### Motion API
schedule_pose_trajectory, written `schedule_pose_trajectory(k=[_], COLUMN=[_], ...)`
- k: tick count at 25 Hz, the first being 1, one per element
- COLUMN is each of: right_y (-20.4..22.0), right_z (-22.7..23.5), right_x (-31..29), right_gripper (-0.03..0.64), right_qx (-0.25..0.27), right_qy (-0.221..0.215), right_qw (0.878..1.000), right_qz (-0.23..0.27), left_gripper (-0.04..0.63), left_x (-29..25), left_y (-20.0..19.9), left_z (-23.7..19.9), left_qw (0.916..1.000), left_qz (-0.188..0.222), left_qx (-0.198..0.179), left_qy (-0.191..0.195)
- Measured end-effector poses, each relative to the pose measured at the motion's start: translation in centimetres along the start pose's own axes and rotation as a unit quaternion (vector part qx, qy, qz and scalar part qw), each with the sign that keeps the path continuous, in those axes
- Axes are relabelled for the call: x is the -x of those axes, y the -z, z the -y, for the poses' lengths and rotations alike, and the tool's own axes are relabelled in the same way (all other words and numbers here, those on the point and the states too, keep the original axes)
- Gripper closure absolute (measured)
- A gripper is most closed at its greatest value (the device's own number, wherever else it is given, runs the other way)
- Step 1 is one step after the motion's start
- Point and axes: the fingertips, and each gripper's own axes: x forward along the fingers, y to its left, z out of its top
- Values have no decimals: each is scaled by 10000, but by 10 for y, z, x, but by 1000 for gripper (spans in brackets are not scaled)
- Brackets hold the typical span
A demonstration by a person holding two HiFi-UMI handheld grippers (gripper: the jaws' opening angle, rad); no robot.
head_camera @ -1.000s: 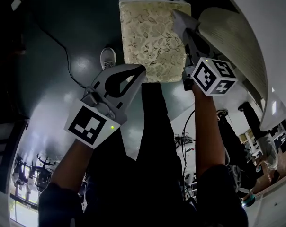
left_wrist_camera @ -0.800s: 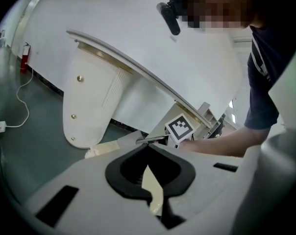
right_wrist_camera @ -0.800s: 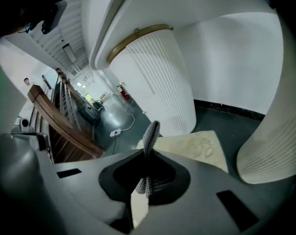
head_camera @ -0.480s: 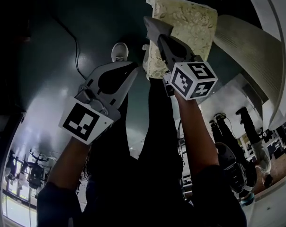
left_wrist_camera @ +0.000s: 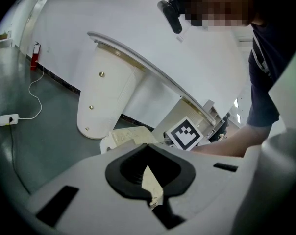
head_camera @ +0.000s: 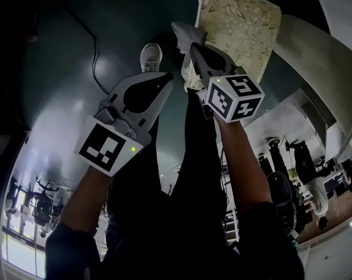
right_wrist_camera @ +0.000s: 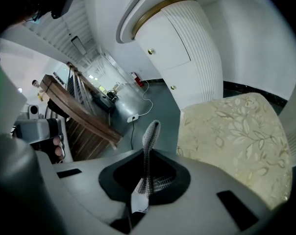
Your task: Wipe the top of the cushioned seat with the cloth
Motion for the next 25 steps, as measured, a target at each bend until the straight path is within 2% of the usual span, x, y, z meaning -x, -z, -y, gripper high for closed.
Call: schedule_pose_trajectory(k=[12,25], right_y=[26,31], right_z=[86,165], right_x=[56,115], right_gripper=[584,584], right_qx=[-264,-642], right_qy=[373,737], right_qw=[9989,9947], right_qz=[75,312], left_gripper=[589,589], left_x=[-64,-124], left_y=[9,-1], left_z=[57,109], left_qw=[9990,9965], left_qz=[-260,-444], left_qx=[-207,-450], left_qy=[292,547])
